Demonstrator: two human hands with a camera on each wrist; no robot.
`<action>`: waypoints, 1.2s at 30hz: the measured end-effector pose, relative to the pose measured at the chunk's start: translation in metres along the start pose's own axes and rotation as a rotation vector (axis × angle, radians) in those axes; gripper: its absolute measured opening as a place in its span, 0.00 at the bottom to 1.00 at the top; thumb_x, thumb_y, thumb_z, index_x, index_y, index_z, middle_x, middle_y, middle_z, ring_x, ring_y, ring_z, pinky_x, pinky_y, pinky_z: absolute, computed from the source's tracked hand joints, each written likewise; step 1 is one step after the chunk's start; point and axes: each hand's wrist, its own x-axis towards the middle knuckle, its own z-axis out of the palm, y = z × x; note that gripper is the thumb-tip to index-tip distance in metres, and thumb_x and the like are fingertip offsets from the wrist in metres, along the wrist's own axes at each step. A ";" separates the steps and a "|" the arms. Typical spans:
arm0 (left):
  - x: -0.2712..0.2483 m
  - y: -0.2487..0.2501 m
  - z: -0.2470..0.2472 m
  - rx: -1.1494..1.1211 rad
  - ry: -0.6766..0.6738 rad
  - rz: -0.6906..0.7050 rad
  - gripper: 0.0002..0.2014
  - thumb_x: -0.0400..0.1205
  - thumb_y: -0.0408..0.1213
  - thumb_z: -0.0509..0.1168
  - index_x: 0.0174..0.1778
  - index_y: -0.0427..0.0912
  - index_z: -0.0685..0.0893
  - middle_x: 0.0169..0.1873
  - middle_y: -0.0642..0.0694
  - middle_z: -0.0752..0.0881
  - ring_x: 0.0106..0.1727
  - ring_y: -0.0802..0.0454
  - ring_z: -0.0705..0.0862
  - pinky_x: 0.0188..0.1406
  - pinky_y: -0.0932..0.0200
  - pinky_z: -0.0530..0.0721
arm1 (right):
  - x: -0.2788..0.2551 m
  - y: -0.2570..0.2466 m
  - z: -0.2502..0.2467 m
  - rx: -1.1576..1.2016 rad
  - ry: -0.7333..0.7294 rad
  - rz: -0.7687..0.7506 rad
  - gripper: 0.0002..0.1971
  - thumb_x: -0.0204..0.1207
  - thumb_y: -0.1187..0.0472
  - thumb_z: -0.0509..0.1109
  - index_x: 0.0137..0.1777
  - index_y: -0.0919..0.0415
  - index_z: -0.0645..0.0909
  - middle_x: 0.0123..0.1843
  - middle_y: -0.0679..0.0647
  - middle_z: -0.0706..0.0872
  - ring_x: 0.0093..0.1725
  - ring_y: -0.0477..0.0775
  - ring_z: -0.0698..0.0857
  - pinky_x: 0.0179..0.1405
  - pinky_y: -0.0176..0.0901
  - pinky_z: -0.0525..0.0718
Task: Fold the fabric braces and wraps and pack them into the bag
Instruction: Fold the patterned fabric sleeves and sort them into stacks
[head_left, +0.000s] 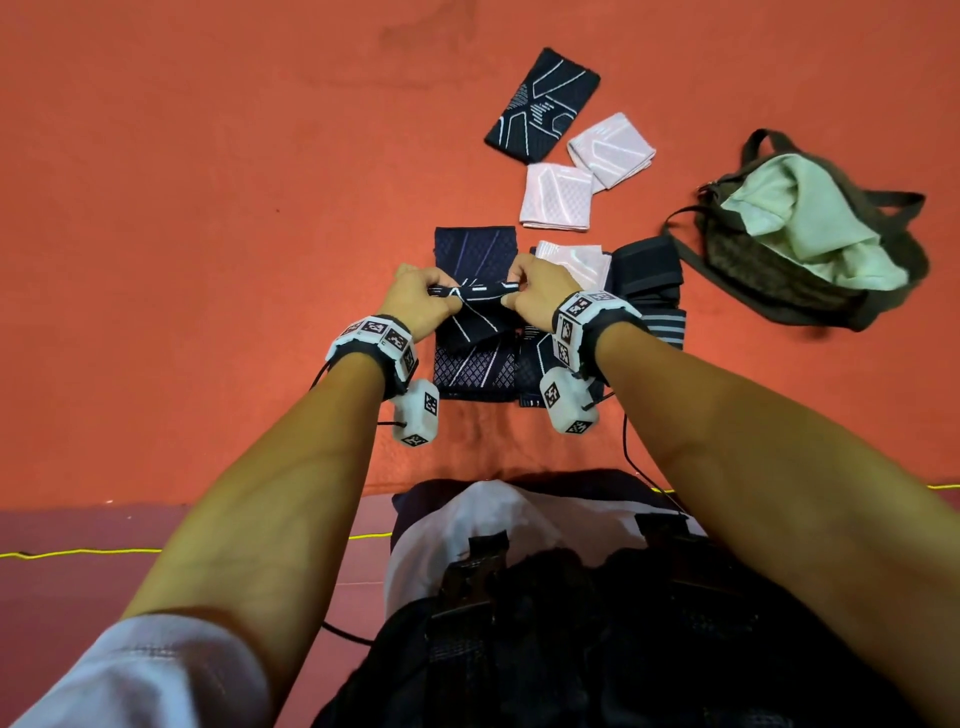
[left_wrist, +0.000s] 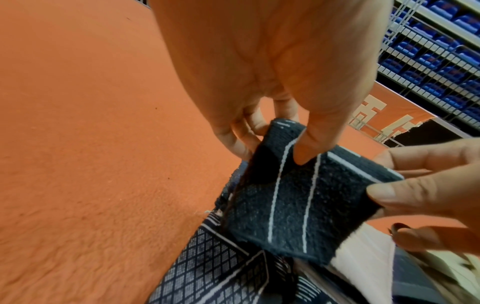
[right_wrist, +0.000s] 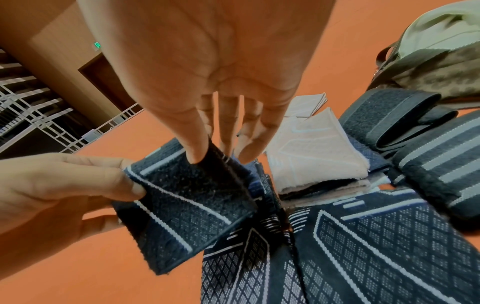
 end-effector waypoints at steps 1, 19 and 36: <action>-0.003 0.000 0.000 0.001 0.007 0.002 0.04 0.76 0.36 0.72 0.45 0.45 0.87 0.58 0.42 0.78 0.51 0.51 0.79 0.57 0.59 0.78 | -0.002 -0.001 0.002 0.010 -0.010 0.008 0.08 0.78 0.62 0.70 0.51 0.56 0.73 0.46 0.55 0.84 0.46 0.58 0.83 0.37 0.43 0.74; -0.001 -0.017 0.017 -0.118 -0.032 -0.073 0.13 0.87 0.38 0.64 0.62 0.46 0.67 0.52 0.42 0.84 0.52 0.41 0.86 0.55 0.44 0.86 | -0.007 0.004 0.024 0.006 -0.002 0.115 0.17 0.88 0.58 0.60 0.70 0.68 0.66 0.62 0.68 0.83 0.60 0.69 0.83 0.53 0.50 0.77; 0.034 -0.079 0.047 -0.017 -0.130 -0.279 0.18 0.79 0.30 0.71 0.39 0.50 0.67 0.38 0.44 0.80 0.43 0.46 0.80 0.52 0.44 0.84 | 0.016 0.031 0.057 -0.050 -0.039 0.120 0.19 0.75 0.73 0.63 0.64 0.63 0.66 0.40 0.58 0.76 0.37 0.62 0.78 0.35 0.47 0.73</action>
